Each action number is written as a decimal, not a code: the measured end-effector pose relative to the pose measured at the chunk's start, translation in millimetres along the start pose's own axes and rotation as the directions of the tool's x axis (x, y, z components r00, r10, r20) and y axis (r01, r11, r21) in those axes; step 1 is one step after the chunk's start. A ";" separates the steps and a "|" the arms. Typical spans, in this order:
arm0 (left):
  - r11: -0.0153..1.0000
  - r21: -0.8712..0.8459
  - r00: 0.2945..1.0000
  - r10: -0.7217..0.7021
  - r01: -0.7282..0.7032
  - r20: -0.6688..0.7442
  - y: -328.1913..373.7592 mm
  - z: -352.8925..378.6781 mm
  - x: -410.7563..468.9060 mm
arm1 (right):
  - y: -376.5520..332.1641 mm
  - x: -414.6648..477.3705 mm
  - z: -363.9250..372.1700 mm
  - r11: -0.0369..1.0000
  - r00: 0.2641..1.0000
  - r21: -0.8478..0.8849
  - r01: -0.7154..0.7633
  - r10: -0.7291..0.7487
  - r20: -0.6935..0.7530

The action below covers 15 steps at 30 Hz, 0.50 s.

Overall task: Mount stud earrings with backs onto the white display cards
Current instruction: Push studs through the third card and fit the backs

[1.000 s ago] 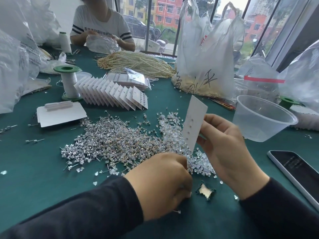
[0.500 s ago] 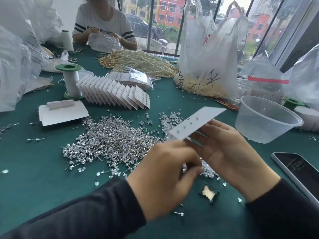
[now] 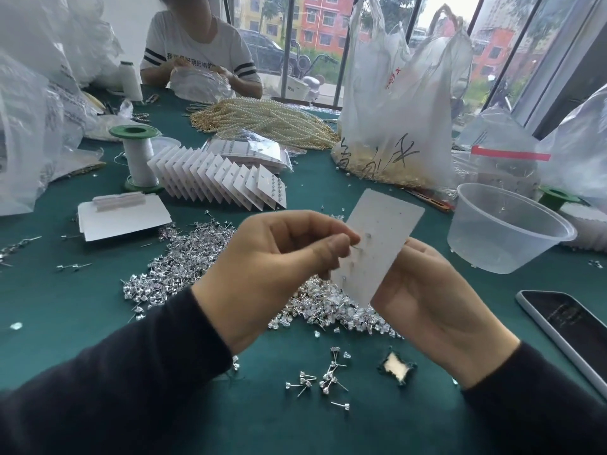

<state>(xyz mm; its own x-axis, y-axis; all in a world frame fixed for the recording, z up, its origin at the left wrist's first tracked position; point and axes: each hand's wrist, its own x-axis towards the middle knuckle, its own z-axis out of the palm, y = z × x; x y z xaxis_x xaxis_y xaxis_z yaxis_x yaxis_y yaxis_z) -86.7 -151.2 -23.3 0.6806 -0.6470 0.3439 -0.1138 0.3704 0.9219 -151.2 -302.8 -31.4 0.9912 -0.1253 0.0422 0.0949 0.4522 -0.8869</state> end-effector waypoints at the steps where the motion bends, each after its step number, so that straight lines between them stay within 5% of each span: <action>1: 1.000 0.004 0.999 0.009 -0.009 -0.038 -0.8 -0.2 1.0 | 0.4 -1.8 1.9 1.000 0.999 0.022 -0.019 0.018 0.036; 15: 0.995 0.086 0.984 0.059 -0.045 -0.169 -5.3 7.8 -1.3 | 6.8 -5.6 6.6 0.993 0.982 -0.062 -0.103 0.111 0.156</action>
<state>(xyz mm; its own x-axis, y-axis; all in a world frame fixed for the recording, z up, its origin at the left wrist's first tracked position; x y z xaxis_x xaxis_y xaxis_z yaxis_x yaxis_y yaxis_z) -92.6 -157.5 -27.3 0.7850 -0.5023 0.3625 -0.2061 0.3400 0.9176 -155.5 -293.3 -34.6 0.9978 0.0648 0.0145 -0.0131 0.4074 -0.9132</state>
